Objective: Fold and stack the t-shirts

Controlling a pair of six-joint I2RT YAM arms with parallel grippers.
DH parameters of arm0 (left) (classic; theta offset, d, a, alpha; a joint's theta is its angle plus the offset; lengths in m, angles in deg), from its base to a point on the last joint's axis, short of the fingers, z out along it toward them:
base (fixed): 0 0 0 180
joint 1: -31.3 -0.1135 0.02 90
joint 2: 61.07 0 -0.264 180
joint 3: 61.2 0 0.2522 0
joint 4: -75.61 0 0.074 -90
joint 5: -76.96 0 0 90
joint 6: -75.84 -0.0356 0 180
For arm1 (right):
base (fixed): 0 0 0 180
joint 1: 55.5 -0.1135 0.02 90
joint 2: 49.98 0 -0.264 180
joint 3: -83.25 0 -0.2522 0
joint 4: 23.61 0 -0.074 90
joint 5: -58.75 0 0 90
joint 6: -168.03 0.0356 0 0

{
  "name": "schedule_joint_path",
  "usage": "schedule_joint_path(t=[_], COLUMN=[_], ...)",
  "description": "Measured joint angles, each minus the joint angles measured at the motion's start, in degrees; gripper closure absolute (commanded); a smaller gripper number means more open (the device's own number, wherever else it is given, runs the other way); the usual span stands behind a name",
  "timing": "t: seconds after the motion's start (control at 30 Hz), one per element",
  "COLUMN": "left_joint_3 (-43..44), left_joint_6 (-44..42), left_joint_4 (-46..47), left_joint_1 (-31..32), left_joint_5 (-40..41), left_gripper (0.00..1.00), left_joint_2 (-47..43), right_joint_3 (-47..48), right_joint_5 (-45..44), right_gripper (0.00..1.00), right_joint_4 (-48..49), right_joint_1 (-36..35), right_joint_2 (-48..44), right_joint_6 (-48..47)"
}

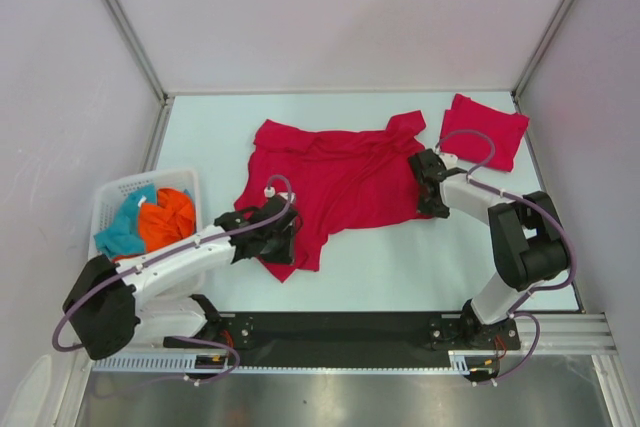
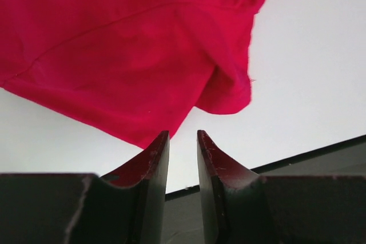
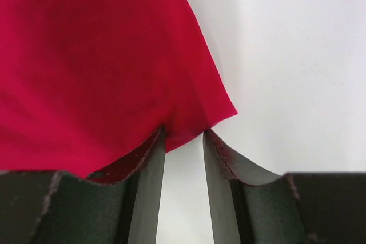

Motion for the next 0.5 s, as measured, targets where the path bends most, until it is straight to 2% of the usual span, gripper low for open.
schedule_joint_path(t=[0.5], left_joint_3=[-4.35], left_joint_6=[0.07], left_joint_4=[1.9], left_joint_1=[0.02], left_joint_5=[0.42], left_gripper=[0.66], left_joint_2=[2.75], right_joint_3=[0.7], right_joint_5=[0.0], right_gripper=[0.61], right_joint_4=[0.02], right_joint_1=[-0.22], right_joint_2=[0.0], right_joint_6=[0.0])
